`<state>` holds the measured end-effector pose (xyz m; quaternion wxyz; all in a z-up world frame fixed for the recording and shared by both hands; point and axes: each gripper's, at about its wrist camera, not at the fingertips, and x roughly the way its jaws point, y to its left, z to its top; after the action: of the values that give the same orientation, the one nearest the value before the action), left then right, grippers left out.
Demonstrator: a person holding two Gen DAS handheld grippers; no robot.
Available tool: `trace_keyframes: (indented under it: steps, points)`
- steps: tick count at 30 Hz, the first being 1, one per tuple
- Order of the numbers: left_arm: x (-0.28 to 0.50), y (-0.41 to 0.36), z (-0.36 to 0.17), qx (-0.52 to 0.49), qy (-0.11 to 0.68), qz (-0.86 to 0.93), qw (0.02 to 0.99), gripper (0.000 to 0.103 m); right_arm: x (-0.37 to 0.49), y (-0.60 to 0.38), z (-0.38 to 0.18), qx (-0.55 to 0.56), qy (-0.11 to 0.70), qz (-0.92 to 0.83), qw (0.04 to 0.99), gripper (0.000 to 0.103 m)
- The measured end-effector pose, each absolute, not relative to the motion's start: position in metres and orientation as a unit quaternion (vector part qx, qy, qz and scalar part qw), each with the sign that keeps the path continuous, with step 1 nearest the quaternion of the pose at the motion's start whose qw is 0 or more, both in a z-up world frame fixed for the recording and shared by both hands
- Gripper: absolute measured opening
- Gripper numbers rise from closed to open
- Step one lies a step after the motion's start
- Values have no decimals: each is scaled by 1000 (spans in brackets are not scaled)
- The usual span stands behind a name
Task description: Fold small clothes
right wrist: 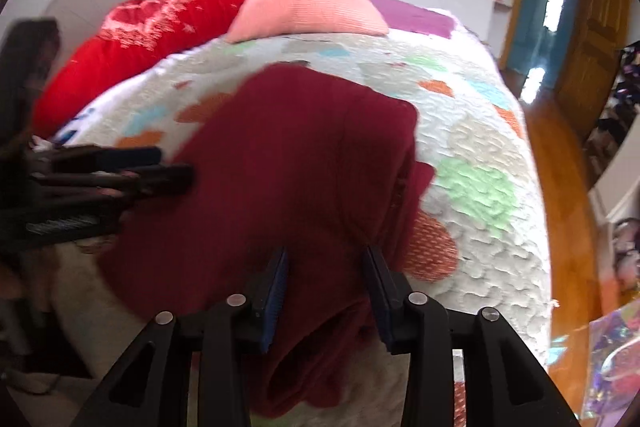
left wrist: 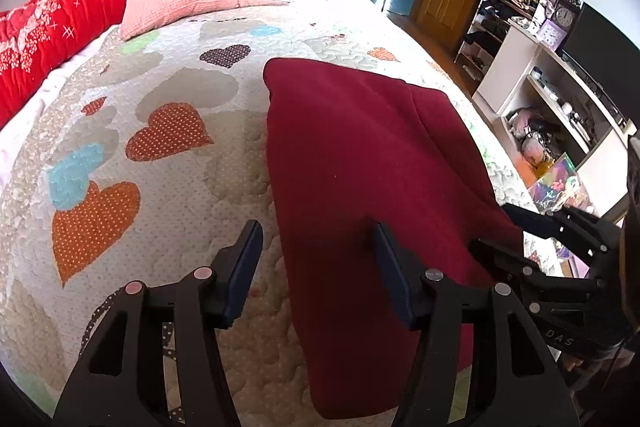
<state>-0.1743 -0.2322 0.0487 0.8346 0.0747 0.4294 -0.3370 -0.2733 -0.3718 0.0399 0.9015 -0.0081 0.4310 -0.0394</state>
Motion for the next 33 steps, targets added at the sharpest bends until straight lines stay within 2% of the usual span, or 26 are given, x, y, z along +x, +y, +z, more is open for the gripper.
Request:
trace_keyframes:
  steps: [4, 5, 6, 8, 11, 13, 17, 19, 20, 24, 27, 33]
  points:
    - [-162, -228, 47, 37, 448, -355, 820, 59, -275, -391, 47, 60, 423, -26, 904, 52]
    - [-158, -227, 46, 24, 455, -358, 815, 61, -276, -397, 50, 79, 414, -24, 906, 56]
    - [-154, -226, 44, 8, 462, -359, 811, 66, -276, -405, 52, 99, 406, -28, 908, 65]
    - [-148, -228, 41, -12, 468, -366, 804, 68, -273, -416, 51, 121, 402, -43, 907, 74]
    - [-142, -236, 35, -20, 481, -377, 791, 69, -259, -429, 39, 158, 412, -43, 896, 74]
    - [-137, -243, 28, -22, 491, -381, 783, 76, -247, -437, 26, 186, 422, -33, 887, 75]
    - [-126, -248, 14, -52, 515, -393, 760, 77, -233, -450, 7, 262, 418, -3, 870, 76]
    - [-124, -247, 12, -59, 519, -403, 752, 74, -230, -453, 1, 296, 410, 8, 863, 73]
    - [-124, -246, 13, -58, 516, -407, 752, 72, -229, -453, 1, 298, 408, 10, 863, 68]
    - [-127, -238, 24, -53, 509, -421, 749, 56, -229, -442, 14, 277, 403, 19, 872, 52]
    - [-128, -220, 42, -57, 501, -427, 751, 53, -229, -428, 33, 259, 393, 34, 881, 49]
    - [-123, -166, 71, -29, 477, -382, 791, 53, -208, -384, 45, 256, 386, 88, 882, 49]
